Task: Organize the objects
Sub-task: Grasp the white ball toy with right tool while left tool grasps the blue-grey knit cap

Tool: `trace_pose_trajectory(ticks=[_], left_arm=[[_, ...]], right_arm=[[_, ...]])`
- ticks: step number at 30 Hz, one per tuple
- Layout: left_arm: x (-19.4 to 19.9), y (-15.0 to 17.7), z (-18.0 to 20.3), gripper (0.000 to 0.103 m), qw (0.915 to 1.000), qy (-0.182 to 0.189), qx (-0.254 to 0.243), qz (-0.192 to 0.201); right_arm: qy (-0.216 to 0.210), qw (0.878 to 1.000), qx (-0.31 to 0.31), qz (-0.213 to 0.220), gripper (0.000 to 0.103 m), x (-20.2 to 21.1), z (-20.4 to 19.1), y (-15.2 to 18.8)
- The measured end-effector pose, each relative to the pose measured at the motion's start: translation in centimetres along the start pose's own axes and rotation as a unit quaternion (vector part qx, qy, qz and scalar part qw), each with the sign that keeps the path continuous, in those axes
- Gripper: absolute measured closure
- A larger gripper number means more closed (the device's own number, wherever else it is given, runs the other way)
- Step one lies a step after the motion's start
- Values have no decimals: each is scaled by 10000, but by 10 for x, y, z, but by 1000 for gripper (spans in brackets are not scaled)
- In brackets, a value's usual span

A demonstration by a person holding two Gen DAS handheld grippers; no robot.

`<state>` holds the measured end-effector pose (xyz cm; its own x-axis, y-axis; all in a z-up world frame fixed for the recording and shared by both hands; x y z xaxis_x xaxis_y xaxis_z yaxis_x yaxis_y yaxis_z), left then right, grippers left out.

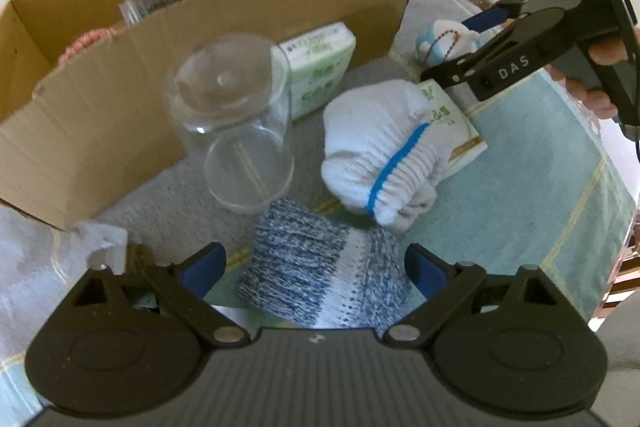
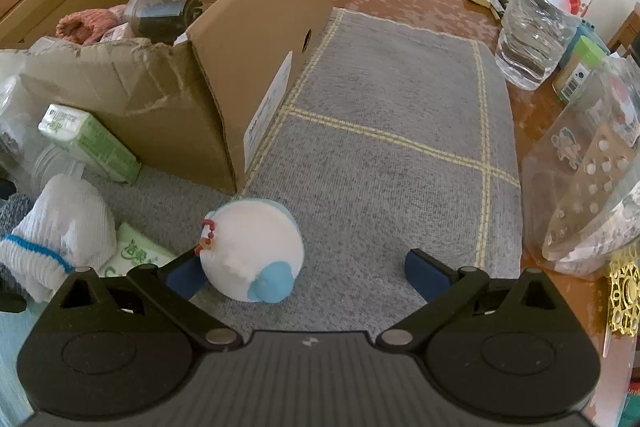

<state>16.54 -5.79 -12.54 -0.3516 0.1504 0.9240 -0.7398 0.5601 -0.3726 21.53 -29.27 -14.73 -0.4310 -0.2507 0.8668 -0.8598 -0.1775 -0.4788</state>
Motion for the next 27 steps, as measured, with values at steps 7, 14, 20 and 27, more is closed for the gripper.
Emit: trace_pose_trajectory(ticks=[7, 14, 20, 27], left_arm=[[2, 5, 11, 10, 9998, 108, -140, -35], [-2, 4, 5, 19, 9999, -116, -88, 37], [0, 5, 11, 25, 9999, -124, -76, 55], [0, 5, 14, 28, 9998, -166, -26, 45]], right_arm=[[-41, 9999, 95, 49, 0, 2, -1, 4], [-59, 9999, 125, 19, 0, 2, -3, 7], [-189, 9993, 317, 62, 6, 2, -12, 5], [-376, 9978, 526, 141, 36, 7, -19, -4]])
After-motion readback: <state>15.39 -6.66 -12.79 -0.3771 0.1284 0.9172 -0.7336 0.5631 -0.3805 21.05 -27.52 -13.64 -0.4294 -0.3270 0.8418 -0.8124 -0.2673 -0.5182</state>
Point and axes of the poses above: each gripper's, at about its wrist camera, not at the fingertips, and x roughly against the way its jaws point, z to its right, y to its underside, the point moved 1 cm from there along -x, roughly the way its jaws point, and after that the axes turned 9 degrees about -y, right-handed, at the moved point
